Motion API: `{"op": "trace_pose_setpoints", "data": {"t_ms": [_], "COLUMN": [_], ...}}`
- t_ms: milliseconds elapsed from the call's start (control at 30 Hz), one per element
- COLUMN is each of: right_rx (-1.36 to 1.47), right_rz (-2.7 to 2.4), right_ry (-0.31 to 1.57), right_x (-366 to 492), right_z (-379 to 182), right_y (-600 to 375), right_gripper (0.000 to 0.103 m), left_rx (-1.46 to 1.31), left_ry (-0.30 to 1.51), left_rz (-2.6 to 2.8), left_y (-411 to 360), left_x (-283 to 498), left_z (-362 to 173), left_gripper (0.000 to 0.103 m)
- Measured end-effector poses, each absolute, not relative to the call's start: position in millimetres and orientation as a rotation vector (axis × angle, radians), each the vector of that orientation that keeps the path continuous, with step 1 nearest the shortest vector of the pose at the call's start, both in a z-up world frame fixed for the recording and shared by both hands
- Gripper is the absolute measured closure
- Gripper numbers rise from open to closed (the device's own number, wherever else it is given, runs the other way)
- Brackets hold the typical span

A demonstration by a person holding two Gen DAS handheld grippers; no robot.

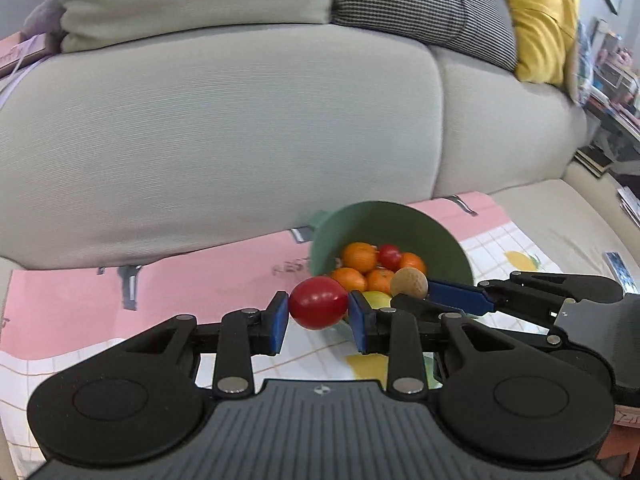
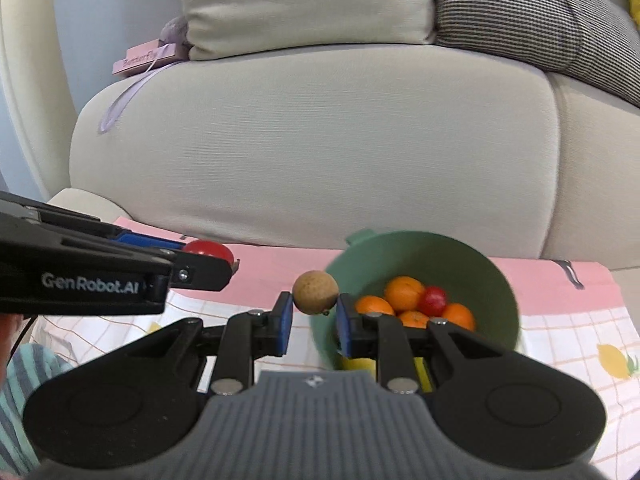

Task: Organize fruits
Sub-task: 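Carry the cherry tomato and brown fruit over the green colander with both grippers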

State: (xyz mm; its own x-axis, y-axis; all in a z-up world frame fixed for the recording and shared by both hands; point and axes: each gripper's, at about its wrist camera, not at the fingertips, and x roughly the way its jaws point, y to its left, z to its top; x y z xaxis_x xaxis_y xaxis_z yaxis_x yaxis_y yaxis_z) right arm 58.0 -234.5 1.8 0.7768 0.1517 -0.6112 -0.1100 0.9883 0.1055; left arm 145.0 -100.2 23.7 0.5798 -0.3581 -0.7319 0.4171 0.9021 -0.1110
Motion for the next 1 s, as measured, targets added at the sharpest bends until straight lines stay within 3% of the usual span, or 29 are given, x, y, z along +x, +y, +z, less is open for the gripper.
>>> {"op": "trace_pose_setpoints", "data": {"t_ms": [467,1000], "right_rx": [0.096,0.010], "right_rz": [0.040,0.072], "right_ry": [0.694,0.730], "right_x": [42,88], "right_z": [-19,-45], "right_y": [-292,-305], "right_gripper": [0.083,0.083], "left_rx": [0.167,0.272], "left_ry": [0.906,0.993], "left_rz": [-0.533,-0.512], "left_y": [-161,-200], "left_x": [148,201], "left_z": [7,-32], "left_gripper": [0.067,0.067]}}
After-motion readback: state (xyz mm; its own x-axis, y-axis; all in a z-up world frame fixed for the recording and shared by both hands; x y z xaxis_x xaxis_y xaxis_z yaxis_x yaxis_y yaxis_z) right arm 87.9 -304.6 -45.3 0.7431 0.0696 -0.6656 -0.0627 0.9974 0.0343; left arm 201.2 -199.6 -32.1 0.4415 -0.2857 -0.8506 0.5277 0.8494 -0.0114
